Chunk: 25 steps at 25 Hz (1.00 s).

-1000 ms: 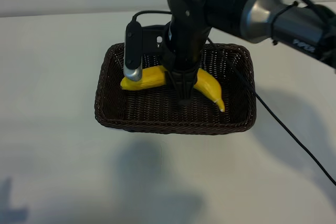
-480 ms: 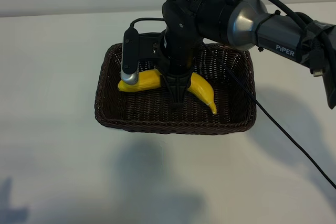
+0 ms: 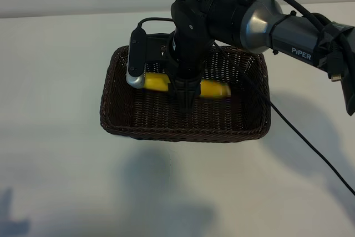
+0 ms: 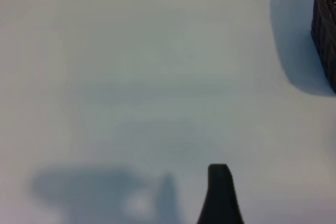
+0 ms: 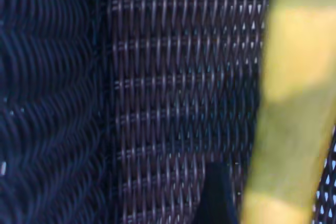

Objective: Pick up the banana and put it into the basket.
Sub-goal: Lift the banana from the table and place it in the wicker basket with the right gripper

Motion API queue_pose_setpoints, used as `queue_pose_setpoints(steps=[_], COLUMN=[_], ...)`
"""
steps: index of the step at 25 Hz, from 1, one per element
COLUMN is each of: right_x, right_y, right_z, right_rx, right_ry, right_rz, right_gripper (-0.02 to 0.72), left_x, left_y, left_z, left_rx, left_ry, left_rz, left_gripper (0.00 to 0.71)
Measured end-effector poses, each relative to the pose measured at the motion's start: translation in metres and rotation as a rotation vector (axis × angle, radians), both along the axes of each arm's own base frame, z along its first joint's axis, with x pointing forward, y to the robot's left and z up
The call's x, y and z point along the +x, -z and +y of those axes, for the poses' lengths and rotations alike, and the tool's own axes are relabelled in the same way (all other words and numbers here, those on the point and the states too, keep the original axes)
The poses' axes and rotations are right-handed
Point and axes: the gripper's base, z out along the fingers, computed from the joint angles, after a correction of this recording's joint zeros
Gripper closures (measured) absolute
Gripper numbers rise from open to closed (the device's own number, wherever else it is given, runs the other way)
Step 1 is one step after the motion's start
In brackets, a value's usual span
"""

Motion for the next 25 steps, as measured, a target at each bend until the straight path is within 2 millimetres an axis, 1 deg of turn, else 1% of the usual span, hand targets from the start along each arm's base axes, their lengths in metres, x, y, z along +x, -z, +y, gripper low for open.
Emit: queue_pose_setpoints(steps=[9,16,20,25], right_x=[-0.007,-0.009,-0.002,0.013], right_y=[0.002,-0.025,-0.031,-0.041], right_z=[-0.008,-0.013,-0.024,-0.049], right_rx=[-0.080,-0.054,-0.061,-0.053], right_ry=[0.009,0.006,0.027,0.105], right_rz=[0.083,0.026,0.007,0.000], right_gripper=[0.148,0.150,0.150,0.150], left_x=[0.000,0.000,0.000,0.000], left_y=[0.000,0.000,0.000,0.000], left_z=[0.000,0.000,0.000,0.000], left_rx=[0.000,0.000,0.000,0.000], left_ry=[0.000,0.000,0.000,0.000], left_rz=[0.000,0.000,0.000,0.000], left_gripper=[0.152,0.152,0.152,0.152])
